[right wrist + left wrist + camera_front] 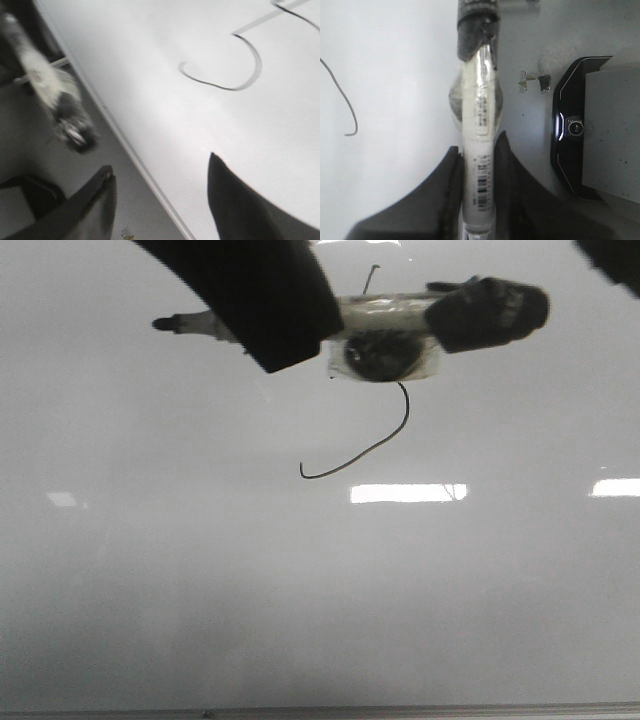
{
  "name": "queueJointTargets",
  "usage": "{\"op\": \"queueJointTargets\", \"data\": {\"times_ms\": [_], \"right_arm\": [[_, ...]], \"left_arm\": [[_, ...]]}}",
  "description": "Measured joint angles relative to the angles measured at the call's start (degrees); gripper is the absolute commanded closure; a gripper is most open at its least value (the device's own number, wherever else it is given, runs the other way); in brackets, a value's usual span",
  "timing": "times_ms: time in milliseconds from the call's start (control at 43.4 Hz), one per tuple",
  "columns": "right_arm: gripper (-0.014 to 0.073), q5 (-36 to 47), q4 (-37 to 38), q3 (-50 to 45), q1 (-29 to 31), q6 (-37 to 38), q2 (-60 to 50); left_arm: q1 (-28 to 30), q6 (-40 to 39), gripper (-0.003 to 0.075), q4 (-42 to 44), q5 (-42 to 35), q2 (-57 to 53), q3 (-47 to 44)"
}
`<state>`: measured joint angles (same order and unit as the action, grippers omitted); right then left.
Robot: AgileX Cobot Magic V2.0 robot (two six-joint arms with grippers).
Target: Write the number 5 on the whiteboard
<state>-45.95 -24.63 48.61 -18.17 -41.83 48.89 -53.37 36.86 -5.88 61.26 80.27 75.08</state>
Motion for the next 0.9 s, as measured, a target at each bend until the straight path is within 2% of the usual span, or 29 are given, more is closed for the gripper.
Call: {"op": "queueJointTargets", "data": {"times_ms": [115,230,322,483,645,898], "right_arm": [[0.0272,4.9,0.2,-6.3,7.9,5.6,-8.3],[0.037,11.0,0.2,-13.4,12.0,11.7,-16.8],[0.0452,13.3,0.2,-18.0,13.0,14.7,-23.1],[0.0666,14.0,-1.5,-24.1,13.2,17.1,-32.1],[0.0654,15.3,-4.8,-26.7,13.2,17.2,-37.9],[0.0654,18.3,-6.1,-26.8,13.2,17.2,-39.0]], "left_arm": [[4.2,-0.1,0.0689,-2.5,-1.3,-3.6,-2.3],[9.4,-0.1,0.0689,-5.3,-5.0,-9.0,-6.5],[13.7,-0.7,0.0689,-7.4,-7.9,-13.9,-10.6],[21.3,-1.3,0.0689,-11.8,-14.3,-22.6,-19.7],[25.9,-1.5,0.0689,-16.7,-20.8,-31.3,-29.3],[27.2,-1.6,0.069,-20.8,-29.1,-42.4,-38.6]]}}
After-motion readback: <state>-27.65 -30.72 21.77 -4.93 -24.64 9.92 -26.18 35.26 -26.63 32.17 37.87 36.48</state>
